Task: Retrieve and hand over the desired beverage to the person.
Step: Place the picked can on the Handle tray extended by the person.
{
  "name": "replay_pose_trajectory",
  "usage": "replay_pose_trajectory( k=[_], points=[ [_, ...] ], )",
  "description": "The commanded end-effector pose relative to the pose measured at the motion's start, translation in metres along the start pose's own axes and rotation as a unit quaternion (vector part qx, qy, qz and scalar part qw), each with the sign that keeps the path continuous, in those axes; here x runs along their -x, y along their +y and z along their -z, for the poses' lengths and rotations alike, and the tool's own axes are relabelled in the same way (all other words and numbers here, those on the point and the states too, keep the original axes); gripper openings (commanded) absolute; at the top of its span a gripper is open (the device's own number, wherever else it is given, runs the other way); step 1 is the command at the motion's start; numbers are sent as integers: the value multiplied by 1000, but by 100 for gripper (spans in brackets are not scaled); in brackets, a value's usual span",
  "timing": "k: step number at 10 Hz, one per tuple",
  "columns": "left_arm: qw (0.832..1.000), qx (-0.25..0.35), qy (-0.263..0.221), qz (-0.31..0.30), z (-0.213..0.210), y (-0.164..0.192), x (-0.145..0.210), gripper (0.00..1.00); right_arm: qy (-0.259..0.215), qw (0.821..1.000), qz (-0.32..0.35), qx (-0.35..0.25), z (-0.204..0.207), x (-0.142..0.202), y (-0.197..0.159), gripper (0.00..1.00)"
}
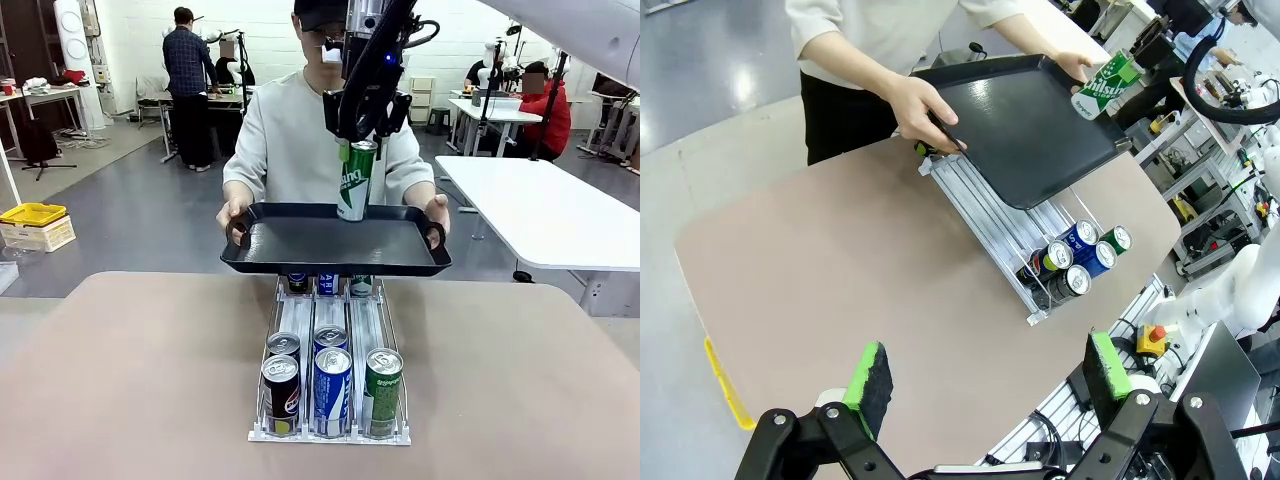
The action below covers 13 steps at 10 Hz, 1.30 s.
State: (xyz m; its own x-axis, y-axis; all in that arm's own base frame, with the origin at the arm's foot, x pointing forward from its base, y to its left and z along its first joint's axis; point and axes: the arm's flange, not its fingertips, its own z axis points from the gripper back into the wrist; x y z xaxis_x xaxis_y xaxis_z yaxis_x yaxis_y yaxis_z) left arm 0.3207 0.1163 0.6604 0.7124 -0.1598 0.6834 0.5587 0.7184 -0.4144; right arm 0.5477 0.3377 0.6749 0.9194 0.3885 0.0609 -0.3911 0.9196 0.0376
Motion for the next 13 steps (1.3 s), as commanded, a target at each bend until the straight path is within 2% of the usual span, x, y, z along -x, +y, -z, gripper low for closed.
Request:
replay_pose_trajectory(
  k=[1,5,8,13],
  points=[
    [1000,6,-5,5,-1,1,0,100,19,1000,11,6,-12,-15,-8,58],
    [1000,6,-5,5,-1,1,0,100,46,999,22,-10,5,-35,-30,58],
    [1000,6,-5,5,-1,1,0,100,45,998,41,5,18,-40,-40,58],
    [1000,6,-5,5,-1,1,0,100,75,996,44,4,45,-42,-49,58]
  ],
)
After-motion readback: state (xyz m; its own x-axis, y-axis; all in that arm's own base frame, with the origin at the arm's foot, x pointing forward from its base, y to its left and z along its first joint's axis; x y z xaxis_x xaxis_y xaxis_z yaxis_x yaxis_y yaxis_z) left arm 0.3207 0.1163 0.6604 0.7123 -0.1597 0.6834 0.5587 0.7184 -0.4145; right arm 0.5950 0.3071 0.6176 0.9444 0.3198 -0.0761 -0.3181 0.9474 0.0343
